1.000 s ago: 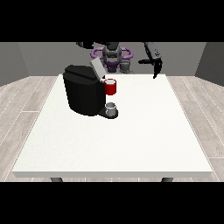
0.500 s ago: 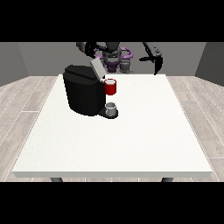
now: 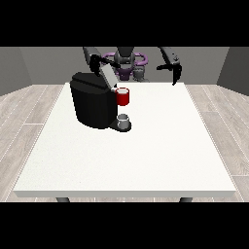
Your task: Insert the coffee pod into the coffee machine and close the lid
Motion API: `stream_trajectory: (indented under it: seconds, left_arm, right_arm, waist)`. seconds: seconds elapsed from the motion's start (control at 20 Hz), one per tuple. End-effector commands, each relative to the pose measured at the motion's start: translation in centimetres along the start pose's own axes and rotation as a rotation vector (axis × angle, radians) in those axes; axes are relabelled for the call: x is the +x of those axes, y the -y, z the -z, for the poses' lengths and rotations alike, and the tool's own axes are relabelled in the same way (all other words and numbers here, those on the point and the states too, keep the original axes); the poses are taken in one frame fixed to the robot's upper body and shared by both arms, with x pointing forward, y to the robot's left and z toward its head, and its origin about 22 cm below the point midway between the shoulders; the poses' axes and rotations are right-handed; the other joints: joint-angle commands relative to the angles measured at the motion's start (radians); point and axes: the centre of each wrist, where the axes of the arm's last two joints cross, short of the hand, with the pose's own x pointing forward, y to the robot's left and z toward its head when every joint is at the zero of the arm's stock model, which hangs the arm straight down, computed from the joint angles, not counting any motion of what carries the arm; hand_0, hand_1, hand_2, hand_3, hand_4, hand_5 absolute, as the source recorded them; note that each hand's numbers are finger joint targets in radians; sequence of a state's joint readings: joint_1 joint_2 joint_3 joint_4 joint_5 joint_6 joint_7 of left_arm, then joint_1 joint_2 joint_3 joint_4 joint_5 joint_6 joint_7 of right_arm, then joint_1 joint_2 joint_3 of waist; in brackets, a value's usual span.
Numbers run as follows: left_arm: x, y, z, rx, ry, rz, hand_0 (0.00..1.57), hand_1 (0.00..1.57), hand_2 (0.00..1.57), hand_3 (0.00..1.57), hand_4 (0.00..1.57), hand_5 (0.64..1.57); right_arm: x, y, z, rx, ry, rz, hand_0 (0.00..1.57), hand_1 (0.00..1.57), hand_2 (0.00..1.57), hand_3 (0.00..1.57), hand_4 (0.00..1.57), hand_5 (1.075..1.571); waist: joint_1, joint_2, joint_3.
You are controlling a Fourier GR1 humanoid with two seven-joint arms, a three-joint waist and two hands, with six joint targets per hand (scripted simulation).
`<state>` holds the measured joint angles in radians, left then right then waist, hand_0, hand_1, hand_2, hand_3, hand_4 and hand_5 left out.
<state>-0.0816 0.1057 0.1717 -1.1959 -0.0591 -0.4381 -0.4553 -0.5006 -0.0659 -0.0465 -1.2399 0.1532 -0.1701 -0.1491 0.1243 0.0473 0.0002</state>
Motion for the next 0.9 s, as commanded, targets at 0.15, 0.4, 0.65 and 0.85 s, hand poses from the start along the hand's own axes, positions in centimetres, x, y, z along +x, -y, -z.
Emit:
stream_trajectory:
  seconds: [0.15,0.4,0.65,0.85]
  left_arm:
    - [-0.9,0.7,-0.6,0.003,0.002,0.006,0.0,0.0,0.0,0.0,0.3,1.571]
    - [-0.1,-1.5,0.1,0.002,0.033,0.01,0.0,0.0,0.0,0.0,0.4,1.571]
    - [0.3,-1.8,0.7,-0.004,0.0,-0.008,0.0,0.0,0.0,0.0,0.34,1.571]
    - [1.9,-1.9,3.2,0.001,0.058,0.019,0.0,0.0,0.0,0.0,0.35,1.571]
  right_arm:
    - [0.1,-0.2,2.2,-0.017,-0.032,0.004,0.0,0.0,0.0,0.0,0.42,1.571]
    - [-1.1,-0.8,2.0,-0.02,0.03,0.0,0.0,0.0,0.0,0.0,0.43,1.571]
    - [-0.5,-0.7,2.8,0.001,0.017,-0.007,0.0,0.0,0.0,0.0,0.4,1.571]
    - [1.8,-2.1,4.6,0.012,0.046,-0.005,0.0,0.0,0.0,0.0,0.43,1.571]
  waist:
    - [0.0,0.011,-0.0003]
    - [0.005,0.07,-0.0003]
    - [0.01,0.058,-0.0003]
    - [0.033,0.088,-0.0005]
